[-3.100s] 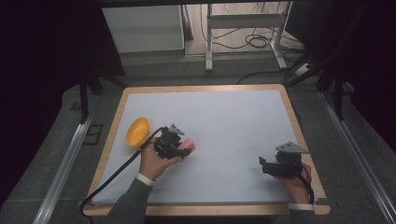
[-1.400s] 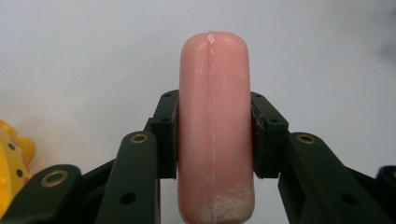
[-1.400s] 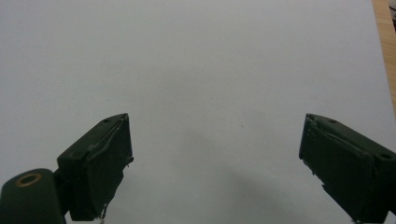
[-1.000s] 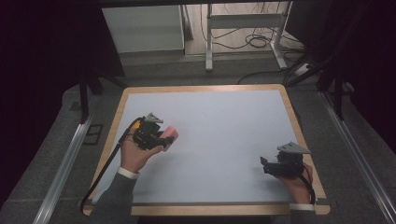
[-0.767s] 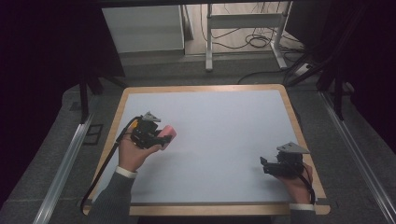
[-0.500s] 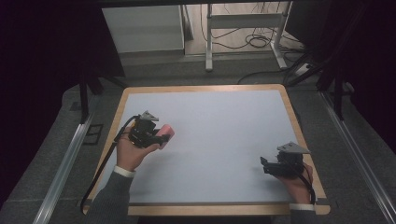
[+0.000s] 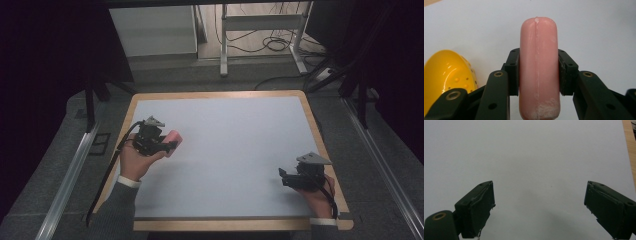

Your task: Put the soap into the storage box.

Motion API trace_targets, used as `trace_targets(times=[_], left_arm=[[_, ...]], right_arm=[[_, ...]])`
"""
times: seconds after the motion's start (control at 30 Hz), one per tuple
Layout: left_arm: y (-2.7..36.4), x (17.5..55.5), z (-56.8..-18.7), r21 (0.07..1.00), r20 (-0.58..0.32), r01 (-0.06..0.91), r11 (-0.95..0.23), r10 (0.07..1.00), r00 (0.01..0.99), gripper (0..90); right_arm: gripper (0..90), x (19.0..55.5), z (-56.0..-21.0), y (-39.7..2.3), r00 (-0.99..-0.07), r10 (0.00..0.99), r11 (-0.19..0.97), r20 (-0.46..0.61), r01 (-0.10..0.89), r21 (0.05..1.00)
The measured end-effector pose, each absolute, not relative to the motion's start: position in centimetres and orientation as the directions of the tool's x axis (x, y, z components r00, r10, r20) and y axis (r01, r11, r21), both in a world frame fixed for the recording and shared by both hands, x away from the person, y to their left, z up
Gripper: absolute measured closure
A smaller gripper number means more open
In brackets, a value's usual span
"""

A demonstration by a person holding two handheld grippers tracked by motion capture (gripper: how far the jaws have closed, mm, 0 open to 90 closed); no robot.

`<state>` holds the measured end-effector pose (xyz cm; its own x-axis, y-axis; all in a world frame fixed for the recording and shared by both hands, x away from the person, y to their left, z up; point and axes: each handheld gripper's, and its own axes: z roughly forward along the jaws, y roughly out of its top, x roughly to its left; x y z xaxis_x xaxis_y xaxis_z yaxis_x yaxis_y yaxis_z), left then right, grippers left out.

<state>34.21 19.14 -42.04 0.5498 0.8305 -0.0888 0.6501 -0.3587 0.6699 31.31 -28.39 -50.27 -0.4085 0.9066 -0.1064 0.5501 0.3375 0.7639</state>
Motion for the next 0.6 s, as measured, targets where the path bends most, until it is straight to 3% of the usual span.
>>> trace_targets(times=[0.6], left_arm=[[21.5, 34.6, -40.9, 0.679, -0.08, 0.659, -0.323, 0.86, 0.504, 60.2]], right_arm=[[9.2, 31.4, -50.3, -28.4, -0.41, 0.906, 0.341, -0.109, 0.55, 0.762]])
